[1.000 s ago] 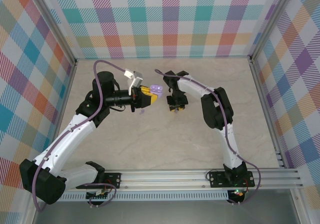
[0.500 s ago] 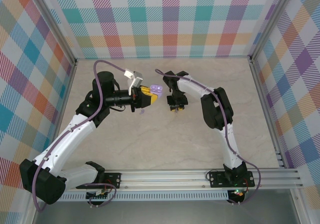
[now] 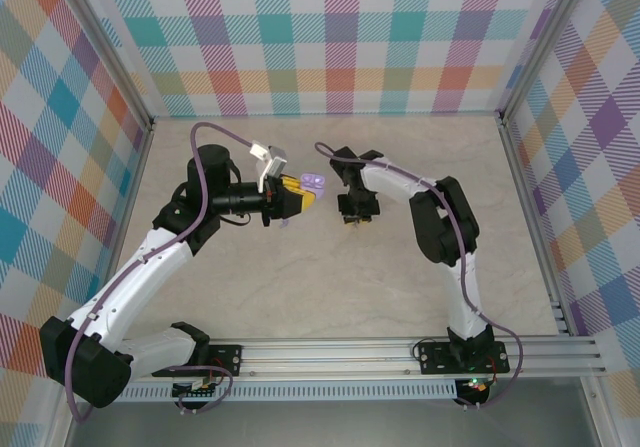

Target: Insert the wireless bluetooth earbuds into the charging case

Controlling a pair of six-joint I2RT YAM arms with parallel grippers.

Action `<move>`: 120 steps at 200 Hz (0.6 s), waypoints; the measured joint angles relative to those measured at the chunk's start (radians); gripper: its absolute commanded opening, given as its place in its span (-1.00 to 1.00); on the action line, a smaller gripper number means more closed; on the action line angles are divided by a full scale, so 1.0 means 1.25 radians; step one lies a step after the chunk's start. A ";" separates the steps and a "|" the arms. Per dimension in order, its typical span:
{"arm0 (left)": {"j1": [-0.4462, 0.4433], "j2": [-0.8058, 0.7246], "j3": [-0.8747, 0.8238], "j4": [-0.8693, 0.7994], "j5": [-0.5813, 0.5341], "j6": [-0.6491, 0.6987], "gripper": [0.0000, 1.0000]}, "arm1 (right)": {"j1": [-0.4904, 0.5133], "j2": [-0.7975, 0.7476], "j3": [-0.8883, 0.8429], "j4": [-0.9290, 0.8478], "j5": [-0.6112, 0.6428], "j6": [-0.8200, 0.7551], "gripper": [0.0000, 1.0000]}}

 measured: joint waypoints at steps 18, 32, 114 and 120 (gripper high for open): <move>0.000 0.000 0.000 0.000 -0.003 0.000 -0.80 | -0.004 -0.019 -0.023 0.015 0.001 0.000 -0.56; 0.000 0.000 0.000 0.000 -0.007 0.000 -0.80 | -0.005 -0.027 -0.030 0.040 0.003 0.000 -0.56; 0.000 0.000 -0.026 0.003 -0.087 -0.015 -0.78 | -0.023 -0.177 -0.170 0.168 0.005 0.016 -0.54; 0.000 0.000 -0.028 0.003 -0.097 -0.019 -0.79 | -0.026 -0.187 -0.177 0.176 0.005 0.016 -0.54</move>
